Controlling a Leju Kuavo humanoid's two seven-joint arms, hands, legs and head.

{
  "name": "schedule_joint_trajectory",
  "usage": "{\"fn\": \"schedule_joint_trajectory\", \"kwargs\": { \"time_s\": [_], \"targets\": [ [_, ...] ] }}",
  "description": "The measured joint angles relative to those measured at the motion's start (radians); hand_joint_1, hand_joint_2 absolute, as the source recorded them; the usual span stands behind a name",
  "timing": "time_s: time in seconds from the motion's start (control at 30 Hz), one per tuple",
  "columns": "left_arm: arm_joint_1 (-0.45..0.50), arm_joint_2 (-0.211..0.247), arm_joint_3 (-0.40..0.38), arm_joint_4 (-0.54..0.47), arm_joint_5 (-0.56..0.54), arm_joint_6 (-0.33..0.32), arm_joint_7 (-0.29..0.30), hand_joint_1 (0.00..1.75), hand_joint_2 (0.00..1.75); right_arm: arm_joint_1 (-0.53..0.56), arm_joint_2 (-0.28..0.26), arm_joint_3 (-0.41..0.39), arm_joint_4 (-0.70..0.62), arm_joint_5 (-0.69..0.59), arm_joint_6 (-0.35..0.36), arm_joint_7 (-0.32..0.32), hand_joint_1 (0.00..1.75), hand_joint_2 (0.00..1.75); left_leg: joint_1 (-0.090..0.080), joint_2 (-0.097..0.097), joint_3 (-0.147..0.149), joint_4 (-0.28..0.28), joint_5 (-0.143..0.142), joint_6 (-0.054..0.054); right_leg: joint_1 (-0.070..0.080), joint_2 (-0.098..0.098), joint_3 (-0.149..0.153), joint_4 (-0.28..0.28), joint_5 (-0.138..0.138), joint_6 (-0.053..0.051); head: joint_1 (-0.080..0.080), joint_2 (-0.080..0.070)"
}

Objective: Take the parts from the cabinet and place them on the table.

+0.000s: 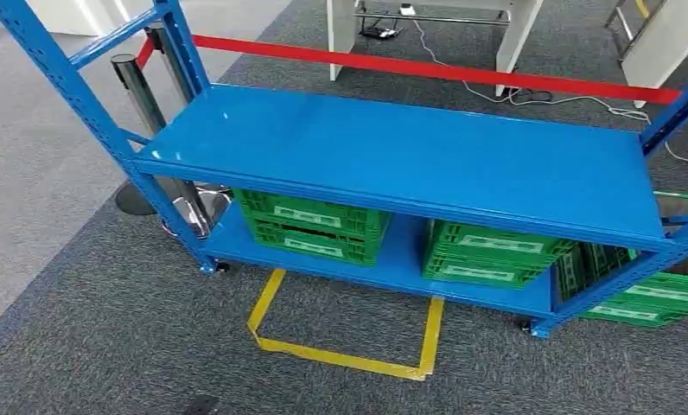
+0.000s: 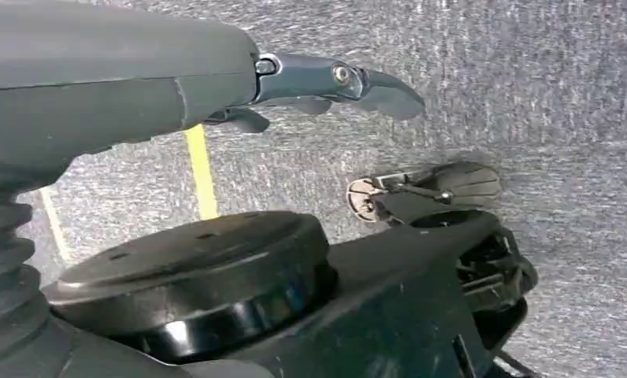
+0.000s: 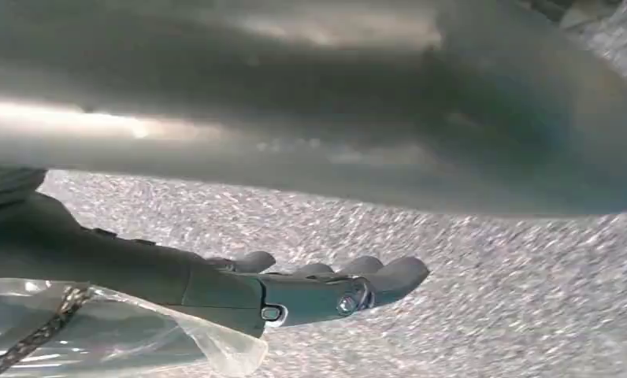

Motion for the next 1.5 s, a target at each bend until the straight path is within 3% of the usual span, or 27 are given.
{"fn": "schedule_joint_trajectory", "kwargs": {
  "time_s": [0.07, 0.1, 0.13, 0.17, 0.27, 0.3, 0.33, 0.43, 0.47, 0.53, 0.57, 0.6, 0.63, 0.73, 0.77, 0.8, 0.83, 0.9, 0.93, 1.0, 1.1, 1.13, 1.17, 1.2, 1.23, 1.3, 1.5],
  "targets": [
    [0.0, -0.002, 0.0, 0.0, 0.0, 0.0, 0.0, 0.0, 1.75, -0.002, -0.002, -0.003, 0.0, 0.0, 0.0, 0.0, 0.0, 0.0, 0.009, 0.014, 0.005, 0.012, -0.011, -0.016, -0.005, -0.048, 0.093, -0.186, 0.087, 0.008, 0.0, 0.0],
    [0.0, 0.0, 0.0, 0.0, 0.0, 0.0, 0.0, 0.0, 1.75, -0.008, 0.0, -0.003, 0.0, 0.0, 0.0, 0.0, 0.0, 0.0, 0.002, 0.022, 0.007, 0.021, -0.018, -0.028, 0.009, -0.105, 0.107, -0.219, 0.06, 0.012, 0.002, 0.0],
    [0.0, 0.002, 0.0, 0.0, 0.0, 0.001, 0.0, 0.0, 1.75, -0.013, 0.004, -0.004, 0.0, 0.0, 0.0, 0.0, 0.0, 0.0, -0.001, 0.027, 0.005, 0.032, -0.027, -0.036, 0.006, -0.084, 0.106, -0.223, 0.066, -0.015, 0.006, 0.0],
    [0.0, 0.002, 0.0, 0.0, -0.001, 0.0, 0.0, 0.0, 1.75, -0.015, 0.004, -0.005, 0.0, 0.001, 0.0, 0.0, 0.0, 0.0, -0.005, 0.037, 0.006, 0.031, -0.026, -0.038, 0.006, -0.072, 0.106, -0.218, 0.065, -0.028, -0.001, 0.0],
    [-0.002, 0.001, 0.0, 0.0, -0.002, 0.001, 0.0, 0.0, 1.75, -0.011, 0.004, -0.009, 0.0, 0.002, 0.0, 0.0, 0.0, 0.0, 0.002, 0.055, 0.014, 0.033, -0.035, -0.05, 0.004, -0.031, 0.1, -0.214, 0.067, -0.049, -0.004, 0.0],
    [-0.004, 0.001, 0.0, 0.0, -0.003, 0.001, 0.0, 0.0, 1.75, -0.011, 0.004, -0.01, 0.0, 0.002, 0.0, 0.0, 0.0, 0.0, 0.007, -0.025, 0.007, 0.059, -0.068, -0.055, 0.003, -0.02, 0.098, -0.214, 0.07, -0.054, -0.006, 0.0],
    [-0.002, 0.001, 0.0, 0.0, -0.003, 0.001, 0.0, 0.0, 1.75, -0.012, 0.004, -0.01, 0.0, 0.002, -0.001, 0.002, 0.0, 0.0, 0.007, -0.078, -0.021, 0.129, -0.117, -0.053, 0.004, -0.005, 0.094, -0.214, 0.075, -0.061, -0.008, 0.0],
    [0.004, 0.001, 0.0, 0.0, -0.002, 0.0, 0.0, 0.0, 1.75, -0.016, 0.004, -0.011, 0.0, 0.002, 0.0, 0.001, 0.0, 0.0, 0.001, -0.105, -0.123, 0.355, -0.204, -0.043, 0.013, 0.051, 0.086, -0.213, 0.08, -0.069, -0.008, 0.0],
    [0.004, 0.001, 0.0, 0.0, -0.002, 0.0, 0.0, 0.0, 1.75, -0.013, 0.004, -0.011, 0.0, 0.002, 0.0, 0.002, 0.0, 0.0, -0.003, -0.106, -0.129, 0.36, -0.19, -0.036, 0.017, 0.068, 0.087, -0.213, 0.08, -0.07, -0.007, 0.0],
    [0.002, 0.002, 0.0, 0.0, -0.002, 0.0, 0.0, 0.0, 1.75, -0.011, 0.004, -0.011, 0.0, 0.002, 0.0, 0.002, 0.0, 0.0, -0.014, -0.115, -0.087, 0.246, -0.103, -0.01, 0.026, 0.104, 0.089, -0.213, 0.083, -0.073, -0.007, 0.0],
    [0.002, 0.001, 0.0, 0.0, -0.002, 0.0, 0.0, 0.0, 1.75, -0.011, 0.004, -0.011, 0.0, 0.002, 0.0, 0.001, 0.0, 0.0, -0.021, -0.145, -0.051, 0.152, -0.05, 0.011, 0.03, 0.121, 0.09, -0.214, 0.085, -0.074, -0.008, 0.0],
    [0.002, 0.003, 0.001, 0.0, -0.002, 0.0, 0.0, 0.0, 1.75, -0.012, 0.007, -0.011, 0.0, 0.003, 0.0, 0.001, 0.0, 0.0, -0.03, -0.208, -0.026, 0.079, -0.023, 0.035, 0.026, 0.134, 0.088, -0.214, 0.087, -0.075, -0.006, 0.0],
    [0.003, 0.01, 0.002, 0.0, -0.002, 0.0, 0.001, 0.0, 1.75, -0.015, 0.008, -0.011, 0.0, 0.003, -0.001, 0.001, 0.0, 0.0, -0.024, -0.228, -0.021, 0.066, -0.029, 0.047, 0.035, 0.145, 0.085, -0.212, 0.088, -0.07, -0.003, 0.0],
    [-0.001, 0.006, 0.002, 0.0, -0.002, -0.001, 0.002, 0.0, 1.75, -0.01, 0.007, -0.012, 0.0, 0.009, -0.005, 0.002, 0.0, 0.0, -0.031, -0.199, -0.015, 0.047, -0.03, 0.04, 0.02, 0.182, 0.074, -0.219, 0.098, -0.051, -0.009, 0.0],
    [-0.002, 0.0, 0.002, 0.0, -0.003, -0.001, 0.002, 0.0, 1.75, -0.007, 0.005, -0.012, 0.0, 0.013, -0.009, 0.003, 0.0, 0.0, -0.02, -0.186, -0.007, 0.024, -0.018, 0.032, 0.029, 0.194, 0.061, -0.224, 0.101, -0.042, -0.006, 0.0],
    [-0.003, 0.002, 0.002, 0.0, -0.003, -0.001, 0.002, 0.0, 1.75, -0.004, 0.005, -0.011, 0.0, 0.018, -0.011, 0.003, 0.0, 0.0, -0.017, -0.174, 0.0, 0.009, -0.007, 0.021, 0.03, 0.135, 0.057, -0.202, 0.084, -0.045, -0.004, 0.0],
    [-0.002, 0.001, 0.003, 0.0, -0.002, 0.0, 0.002, 0.0, 1.75, -0.006, 0.007, -0.011, 0.0, 0.022, -0.012, 0.005, 0.0, 0.0, -0.017, -0.166, 0.0, 0.001, -0.002, 0.028, 0.03, 0.074, 0.034, -0.155, 0.046, -0.042, 0.008, 0.0],
    [0.007, 0.0, 0.003, 0.0, -0.003, -0.001, 0.003, 0.0, 1.75, -0.018, 0.006, -0.011, 0.0, 0.022, -0.016, 0.006, 0.0, 0.0, -0.019, -0.135, -0.004, 0.001, -0.002, 0.027, 0.024, 0.02, -0.033, -0.008, -0.034, -0.028, 0.007, 0.0],
    [0.009, 0.0, 0.003, 0.0, -0.003, -0.001, 0.003, 0.0, 1.75, -0.019, 0.006, -0.011, 0.0, 0.022, -0.016, 0.006, 0.0, 0.0, -0.019, -0.12, -0.005, 0.002, -0.003, 0.027, 0.019, 0.014, -0.059, 0.056, -0.059, -0.022, 0.008, 0.0],
    [0.01, 0.0, 0.003, 0.0, -0.003, -0.001, 0.003, 0.0, 1.75, -0.013, 0.006, -0.011, 0.0, 0.023, -0.016, 0.006, 0.0, 0.0, -0.016, -0.105, -0.006, 0.003, -0.002, 0.021, 0.009, 0.008, -0.04, 0.044, -0.034, -0.009, 0.008, 0.0],
    [0.006, -0.001, 0.003, 0.0, -0.003, -0.001, 0.003, 0.0, 1.75, -0.012, 0.005, -0.011, 0.0, 0.023, -0.016, 0.006, 0.0, 0.0, -0.009, -0.095, -0.006, 0.016, -0.009, 0.001, -0.003, -0.003, 0.121, -0.22, 0.063, 0.003, 0.009, 0.0],
    [0.005, 0.0, 0.003, 0.0, -0.003, -0.001, 0.003, 0.0, 1.75, -0.015, 0.005, -0.011, 0.0, 0.023, -0.016, 0.006, 0.0, 0.0, -0.015, -0.093, -0.012, 0.025, -0.016, -0.009, 0.005, 0.003, 0.13, -0.236, 0.047, -0.006, 0.01, 0.0],
    [0.003, 0.0, 0.003, 0.0, -0.003, -0.001, 0.003, 0.0, 1.75, -0.015, 0.005, -0.011, 0.0, 0.023, -0.016, 0.006, 0.0, 0.0, -0.015, -0.093, -0.012, 0.026, -0.016, -0.013, 0.003, 0.005, 0.135, -0.238, 0.053, -0.021, 0.003, 0.0],
    [0.002, 0.001, 0.003, 0.0, -0.003, -0.001, 0.003, 0.0, 1.75, -0.013, 0.006, -0.011, 0.0, 0.023, -0.016, 0.006, 0.0, 0.0, -0.016, -0.094, -0.012, 0.031, -0.02, -0.012, -0.001, 0.004, 0.135, -0.241, 0.057, -0.02, 0.004, 0.0],
    [0.002, 0.001, 0.004, 0.0, -0.003, -0.001, 0.003, 0.0, 1.75, -0.012, 0.006, -0.011, 0.0, 0.023, -0.016, 0.006, 0.0, 0.0, -0.016, -0.094, -0.013, 0.029, -0.015, 0.013, 0.0, 0.004, 0.135, -0.239, 0.057, -0.02, 0.002, 0.0],
    [0.003, 0.001, 0.004, 0.0, -0.003, -0.001, 0.003, 0.0, 1.75, -0.011, 0.006, -0.011, 0.0, 0.023, -0.016, 0.006, 0.0, 0.0, -0.017, -0.096, -0.013, 0.029, -0.01, 0.031, 0.003, 0.004, 0.134, -0.239, 0.059, -0.024, 0.003, 0.0],
    [0.003, 0.001, 0.005, 0.0, -0.003, -0.001, 0.003, 0.0, 1.75, -0.011, 0.006, -0.011, 0.0, 0.025, -0.016, 0.007, 0.0, 0.0, -0.013, -0.096, -0.011, 0.019, -0.003, 0.012, 0.009, 0.004, 0.131, -0.237, 0.057, -0.033, 0.003, 0.0]
  ]
}}
